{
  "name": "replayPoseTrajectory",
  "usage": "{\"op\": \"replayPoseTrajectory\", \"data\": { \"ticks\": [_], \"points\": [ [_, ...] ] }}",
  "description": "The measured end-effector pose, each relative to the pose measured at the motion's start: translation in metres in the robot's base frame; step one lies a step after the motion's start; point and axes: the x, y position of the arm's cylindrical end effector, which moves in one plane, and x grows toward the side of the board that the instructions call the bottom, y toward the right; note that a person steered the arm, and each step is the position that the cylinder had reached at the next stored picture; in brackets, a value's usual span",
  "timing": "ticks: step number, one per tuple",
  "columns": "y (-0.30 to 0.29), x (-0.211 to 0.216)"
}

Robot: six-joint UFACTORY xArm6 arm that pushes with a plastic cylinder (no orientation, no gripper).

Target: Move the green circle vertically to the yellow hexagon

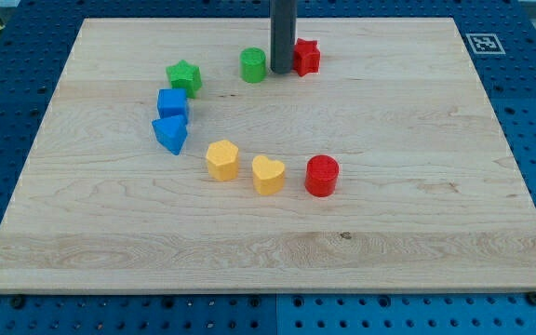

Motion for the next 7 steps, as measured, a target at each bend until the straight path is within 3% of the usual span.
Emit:
{"op": "replayPoseTrajectory", "data": {
  "ticks": [1,3,5,7],
  "points": [
    [-0.018,0.000],
    [0.000,0.027],
    [-0.014,0.005],
    [0.014,0.012]
  ]
}}
